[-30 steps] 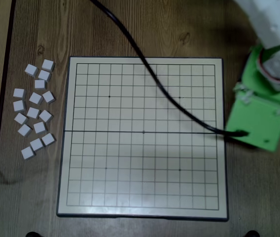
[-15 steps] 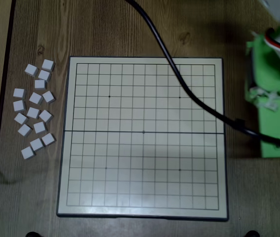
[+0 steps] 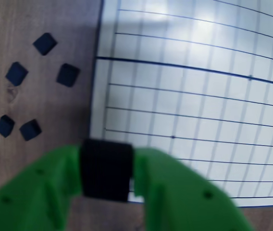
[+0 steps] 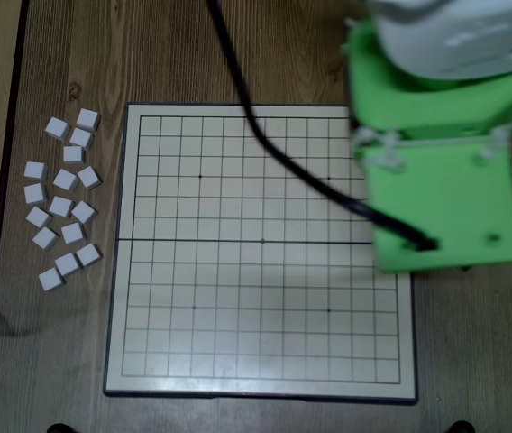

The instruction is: Grasp a Black stone and put it on the board on position (0,0).

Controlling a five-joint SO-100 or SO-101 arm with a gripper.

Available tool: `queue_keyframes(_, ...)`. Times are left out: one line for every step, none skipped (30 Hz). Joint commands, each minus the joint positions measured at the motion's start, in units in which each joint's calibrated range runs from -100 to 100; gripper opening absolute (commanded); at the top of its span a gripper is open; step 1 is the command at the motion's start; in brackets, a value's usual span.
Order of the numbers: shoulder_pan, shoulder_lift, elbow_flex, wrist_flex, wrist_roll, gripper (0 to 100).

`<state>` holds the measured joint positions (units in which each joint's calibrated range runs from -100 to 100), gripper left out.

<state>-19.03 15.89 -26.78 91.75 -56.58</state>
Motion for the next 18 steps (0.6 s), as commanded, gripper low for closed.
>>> queue_keyframes(4.6, -5.8, -0.9, 1.2, 1.3, 6)
queue_keyframes(5.7, -5.3, -1.0, 1.5, 1.8, 6)
queue_keyframes(6.9, -4.7, -1.1, 1.5, 2.0, 6)
queue_keyframes(8.0, -4.1, -1.1, 1.5, 2.1, 6)
queue_keyframes(9.3, -3.3, -1.1, 1.2, 2.6, 6)
queue_keyframes(10.4, -2.7, -1.1, 0.7, 3.2, 6)
queue_keyframes(11.5, -2.1, -1.0, 0.2, 3.5, 6)
queue_keyframes(12.4, -1.6, -1.0, -0.1, 3.8, 6)
queue_keyframes(13.2, -1.2, -1.0, -0.5, 4.1, 6)
queue_keyframes(13.9, -0.8, -1.0, -0.7, 4.2, 6)
queue_keyframes(14.5, -0.5, -1.2, -0.8, 4.3, 6)
queue_keyframes(15.2, 0.0, -1.3, -0.8, 4.6, 6)
queue_keyframes(15.7, 0.5, -1.6, -0.9, 4.6, 6)
queue_keyframes(16.3, 1.0, -1.8, -1.0, 4.7, 6)
queue_keyframes(16.7, 1.6, -2.0, -1.2, 4.9, 6)
queue_keyframes(17.1, 2.1, -2.2, -1.4, 5.0, 6)
queue_keyframes(17.4, 2.6, -2.2, -1.8, 5.2, 6)
queue_keyframes(17.8, 3.1, -2.2, -2.3, 5.4, 6)
